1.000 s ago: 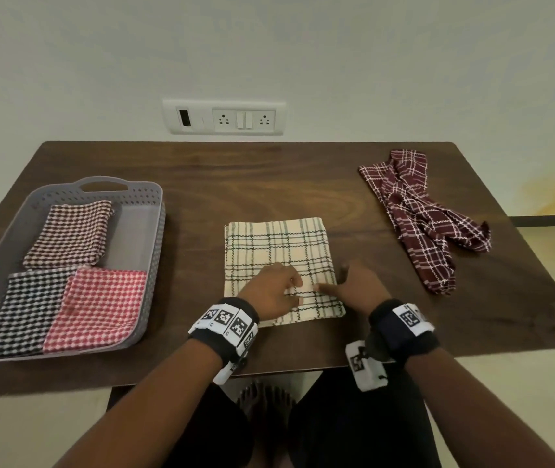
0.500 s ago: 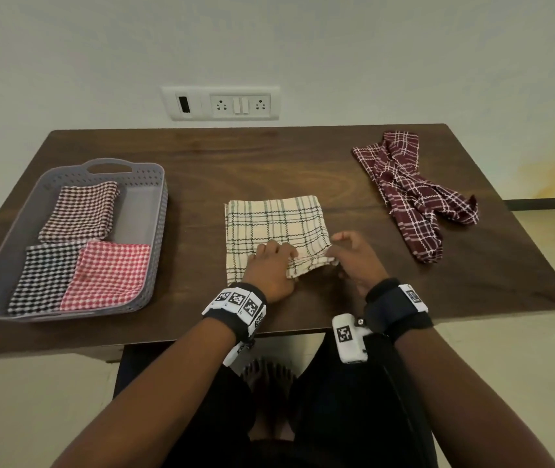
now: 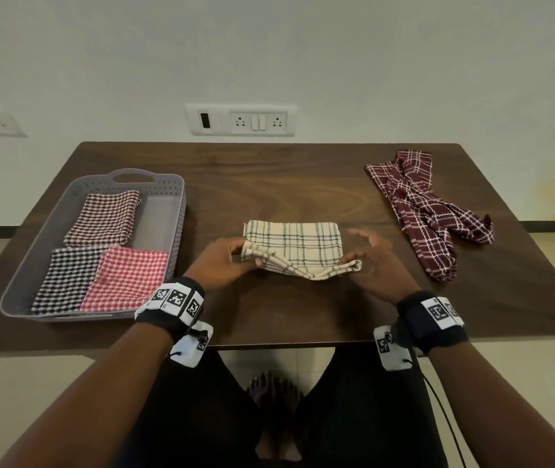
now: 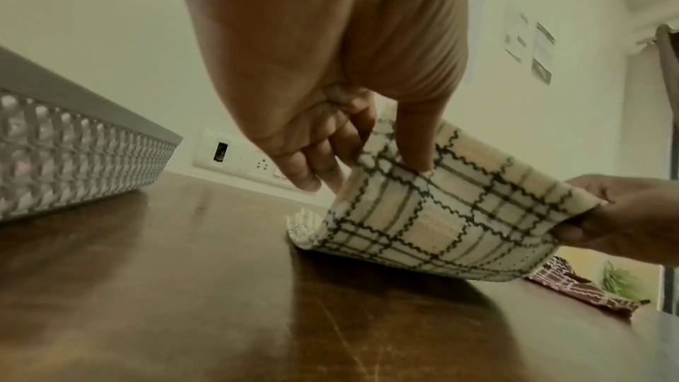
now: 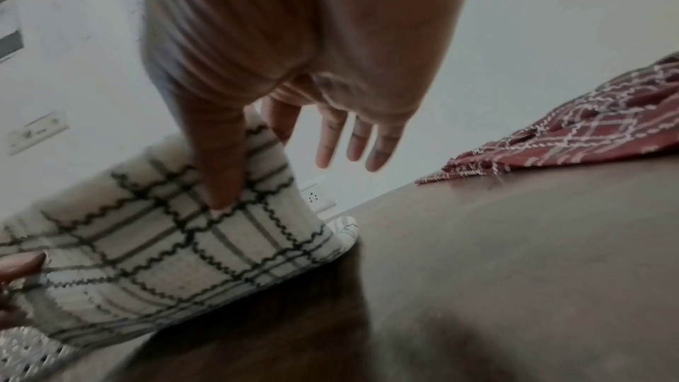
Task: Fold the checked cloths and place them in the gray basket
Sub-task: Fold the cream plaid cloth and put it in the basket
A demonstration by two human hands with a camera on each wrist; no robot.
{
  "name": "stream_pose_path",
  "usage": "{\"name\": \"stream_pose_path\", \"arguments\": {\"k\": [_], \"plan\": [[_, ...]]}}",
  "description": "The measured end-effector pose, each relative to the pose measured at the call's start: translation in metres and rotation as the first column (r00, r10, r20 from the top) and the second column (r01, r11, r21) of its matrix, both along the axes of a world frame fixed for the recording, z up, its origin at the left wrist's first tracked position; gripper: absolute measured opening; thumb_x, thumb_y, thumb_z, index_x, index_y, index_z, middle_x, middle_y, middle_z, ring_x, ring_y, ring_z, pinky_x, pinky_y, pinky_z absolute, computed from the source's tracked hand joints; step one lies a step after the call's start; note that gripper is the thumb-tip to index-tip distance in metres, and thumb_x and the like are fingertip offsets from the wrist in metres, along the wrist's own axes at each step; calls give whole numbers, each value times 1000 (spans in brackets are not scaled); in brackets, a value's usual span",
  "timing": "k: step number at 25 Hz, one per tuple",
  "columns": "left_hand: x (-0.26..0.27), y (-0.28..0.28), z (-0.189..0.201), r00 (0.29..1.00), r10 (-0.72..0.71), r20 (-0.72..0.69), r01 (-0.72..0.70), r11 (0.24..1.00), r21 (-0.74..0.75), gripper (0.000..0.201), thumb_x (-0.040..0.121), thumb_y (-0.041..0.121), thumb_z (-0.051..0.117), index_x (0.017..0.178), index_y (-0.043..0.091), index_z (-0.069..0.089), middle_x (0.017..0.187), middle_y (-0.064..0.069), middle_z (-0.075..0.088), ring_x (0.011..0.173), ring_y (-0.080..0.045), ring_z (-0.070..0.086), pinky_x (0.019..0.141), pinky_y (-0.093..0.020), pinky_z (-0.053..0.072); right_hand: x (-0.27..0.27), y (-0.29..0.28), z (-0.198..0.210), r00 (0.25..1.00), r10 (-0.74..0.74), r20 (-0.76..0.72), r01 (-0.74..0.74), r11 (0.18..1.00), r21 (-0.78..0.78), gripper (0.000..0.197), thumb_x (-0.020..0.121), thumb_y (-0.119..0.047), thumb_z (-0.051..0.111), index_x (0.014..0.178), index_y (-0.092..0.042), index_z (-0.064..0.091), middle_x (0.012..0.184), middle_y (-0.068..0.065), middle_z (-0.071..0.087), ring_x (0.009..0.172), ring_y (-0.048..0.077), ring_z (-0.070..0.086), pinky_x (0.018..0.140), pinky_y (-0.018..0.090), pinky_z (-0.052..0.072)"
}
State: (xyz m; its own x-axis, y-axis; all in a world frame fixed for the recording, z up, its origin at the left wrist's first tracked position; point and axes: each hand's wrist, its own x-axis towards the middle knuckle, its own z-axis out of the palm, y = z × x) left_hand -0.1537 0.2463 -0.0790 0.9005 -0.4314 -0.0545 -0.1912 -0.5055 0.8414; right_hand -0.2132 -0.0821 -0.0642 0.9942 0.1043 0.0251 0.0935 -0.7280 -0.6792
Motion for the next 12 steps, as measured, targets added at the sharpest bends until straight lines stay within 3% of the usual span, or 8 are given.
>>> {"name": "stream_pose_path", "arguments": {"k": [2, 4, 6, 9, 12], "plan": [[0, -5, -4, 1000, 27, 4, -27, 998, -48, 30, 90, 25, 69, 120, 25, 68, 117, 13, 71, 110, -2, 65, 98, -28, 49, 2, -1, -3, 997, 58, -48, -48, 980, 193, 18, 82, -9, 78, 96, -18, 72, 137, -4, 58, 133, 8, 46, 111, 29, 34], [1, -10, -10, 998, 52, 48, -51, 999, -17, 29, 95, 28, 62, 123, 24, 65, 118, 12, 70, 109, -3, 65, 97, -29, 50, 5, 1, -5, 993, 47, -108, -11, 948, 318, 18, 89, -12, 71, 102, -24, 68, 117, -9, 70, 110, -3, 62, 95, 22, 46], [4, -17, -14, 992, 96, 83, -98, 995, 21, 22, 98, 32, 57, 115, 20, 64, 109, 9, 71, 101, -6, 66, 90, -30, 52, 13, 2, -15, 989, -14, -146, 67, 929, 364, 17, 95, -19, 64, 111, -23, 65, 108, -8, 74, 101, 2, 68, 88, 27, 52], [11, -27, -21, 986, 163, 45, -167, 980, 112, 24, 100, 36, 51, 95, 14, 57, 88, 1, 67, 82, -14, 63, 74, -35, 50, 28, 0, -31, 983, -85, -164, 135, 936, 325, 18, 100, -28, 57, 115, -23, 63, 107, -7, 74, 101, 9, 69, 89, 33, 53], [19, -34, -32, 966, 250, -64, -227, 942, 247, 31, 100, 38, 48, 98, 8, 58, 93, -10, 68, 85, -24, 64, 74, -36, 51, 43, 1, -39, 968, -141, -209, 175, 973, 153, 20, 100, -33, 54, 103, -17, 65, 100, 0, 73, 96, 19, 68, 85, 38, 52]]}}
